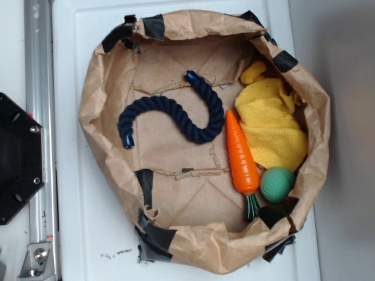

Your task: Grab the blue rope.

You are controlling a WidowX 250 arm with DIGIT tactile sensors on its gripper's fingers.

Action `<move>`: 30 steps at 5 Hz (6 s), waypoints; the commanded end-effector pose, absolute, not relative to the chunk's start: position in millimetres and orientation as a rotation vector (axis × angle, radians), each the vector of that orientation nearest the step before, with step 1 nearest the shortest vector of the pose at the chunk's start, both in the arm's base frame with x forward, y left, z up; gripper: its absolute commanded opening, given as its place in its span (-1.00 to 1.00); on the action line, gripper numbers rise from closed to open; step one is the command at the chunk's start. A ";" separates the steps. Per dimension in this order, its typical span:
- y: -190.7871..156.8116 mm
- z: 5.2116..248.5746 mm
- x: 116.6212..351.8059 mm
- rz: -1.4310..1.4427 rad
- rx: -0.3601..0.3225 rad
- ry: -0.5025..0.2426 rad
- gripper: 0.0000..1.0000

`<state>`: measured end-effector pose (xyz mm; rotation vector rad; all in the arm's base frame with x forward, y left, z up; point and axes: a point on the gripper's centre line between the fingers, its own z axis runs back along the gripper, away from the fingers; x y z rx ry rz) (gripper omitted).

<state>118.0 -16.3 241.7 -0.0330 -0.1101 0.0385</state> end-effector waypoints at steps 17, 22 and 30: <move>-39.2 118.7 254.8 -0.062 -0.069 0.007 -1.00; -18.6 139.1 234.6 0.003 -0.064 -0.146 -1.00; -26.6 24.1 245.0 -0.451 0.207 0.217 1.00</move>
